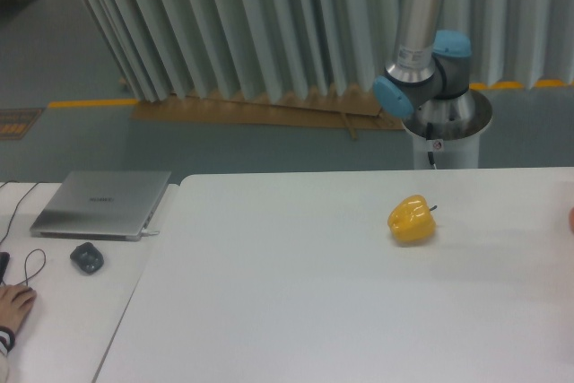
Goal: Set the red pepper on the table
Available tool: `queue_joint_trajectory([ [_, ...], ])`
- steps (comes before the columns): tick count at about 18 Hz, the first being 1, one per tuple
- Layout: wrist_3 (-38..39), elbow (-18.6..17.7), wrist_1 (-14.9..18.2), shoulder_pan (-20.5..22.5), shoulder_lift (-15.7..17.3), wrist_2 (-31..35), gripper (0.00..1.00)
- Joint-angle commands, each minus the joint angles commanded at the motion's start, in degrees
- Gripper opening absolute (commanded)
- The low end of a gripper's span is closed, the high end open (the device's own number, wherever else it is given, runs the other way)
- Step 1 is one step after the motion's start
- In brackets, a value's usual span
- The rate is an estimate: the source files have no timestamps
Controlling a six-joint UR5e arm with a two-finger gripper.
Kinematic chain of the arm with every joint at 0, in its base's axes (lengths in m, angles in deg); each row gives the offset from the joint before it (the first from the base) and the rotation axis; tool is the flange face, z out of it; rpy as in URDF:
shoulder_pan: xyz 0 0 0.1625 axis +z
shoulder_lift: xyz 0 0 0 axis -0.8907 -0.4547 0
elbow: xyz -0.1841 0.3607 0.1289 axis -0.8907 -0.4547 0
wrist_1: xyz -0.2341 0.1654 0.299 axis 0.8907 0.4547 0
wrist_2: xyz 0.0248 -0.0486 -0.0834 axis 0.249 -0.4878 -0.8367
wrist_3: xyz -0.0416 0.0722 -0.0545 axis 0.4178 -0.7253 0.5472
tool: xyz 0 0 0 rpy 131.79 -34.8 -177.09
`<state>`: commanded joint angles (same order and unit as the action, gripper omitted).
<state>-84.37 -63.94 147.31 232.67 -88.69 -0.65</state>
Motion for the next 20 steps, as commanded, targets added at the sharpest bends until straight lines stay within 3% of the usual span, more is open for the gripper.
queue_joint_trajectory([
  [5, 0.9, -1.0, 4.2, 0.7, -0.4, -0.3, 1.0],
  [11, -1.6, -0.3, 4.9, 5.5, -0.4, -0.6, 1.0],
  [20, -0.8, 0.3, 4.3, 4.5, -3.1, -1.9, 1.0],
])
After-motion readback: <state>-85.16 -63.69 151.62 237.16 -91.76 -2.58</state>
